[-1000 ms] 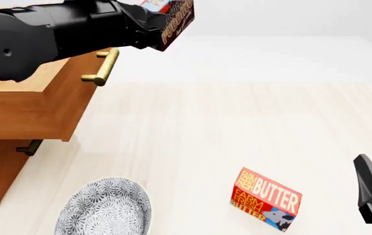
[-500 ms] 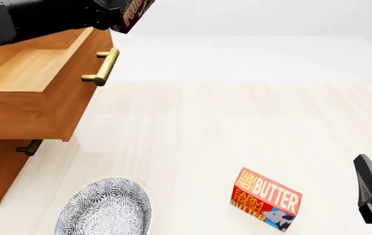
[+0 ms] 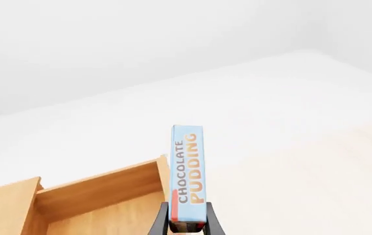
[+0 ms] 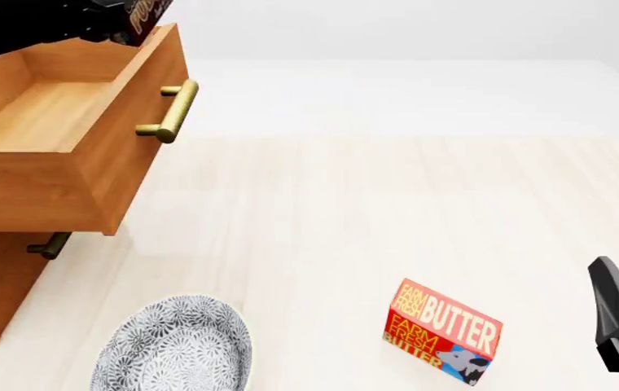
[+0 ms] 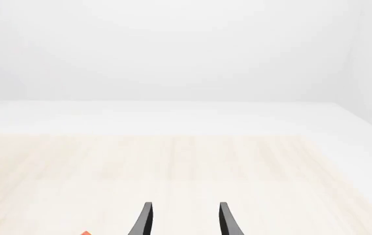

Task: Put the chocolate pudding in the top drawer of the cabinet and close it.

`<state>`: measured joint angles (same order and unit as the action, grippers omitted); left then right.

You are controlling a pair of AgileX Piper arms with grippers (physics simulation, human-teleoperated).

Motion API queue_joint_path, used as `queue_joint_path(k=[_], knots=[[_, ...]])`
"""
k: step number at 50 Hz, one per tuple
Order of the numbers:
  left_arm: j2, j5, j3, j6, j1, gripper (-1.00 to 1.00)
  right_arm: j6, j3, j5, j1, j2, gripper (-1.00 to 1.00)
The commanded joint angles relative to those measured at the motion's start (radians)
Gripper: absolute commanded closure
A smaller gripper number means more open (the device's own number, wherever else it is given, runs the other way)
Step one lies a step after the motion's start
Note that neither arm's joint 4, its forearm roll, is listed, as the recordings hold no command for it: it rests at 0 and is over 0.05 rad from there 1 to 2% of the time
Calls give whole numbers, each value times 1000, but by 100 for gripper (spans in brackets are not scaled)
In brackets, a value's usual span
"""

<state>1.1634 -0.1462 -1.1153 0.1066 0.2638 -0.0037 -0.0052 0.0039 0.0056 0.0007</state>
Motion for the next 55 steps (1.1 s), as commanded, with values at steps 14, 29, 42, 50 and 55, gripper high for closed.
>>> queue_joint_path(k=[14, 29, 42, 50, 55], knots=[[-76, -64, 22, 37, -145, 100, 0, 0, 0, 0, 0, -100], [-94, -88, 48, 15, -197, 100, 0, 0, 0, 0, 0, -100], [-126, -98, 87, -7, -241, 100, 0, 0, 0, 0, 0, -100], [-131, -101, 103, -14, -261, 100, 0, 0, 0, 0, 0, -100], [-126, -92, 113, -20, -264, 100, 0, 0, 0, 0, 0, -100]])
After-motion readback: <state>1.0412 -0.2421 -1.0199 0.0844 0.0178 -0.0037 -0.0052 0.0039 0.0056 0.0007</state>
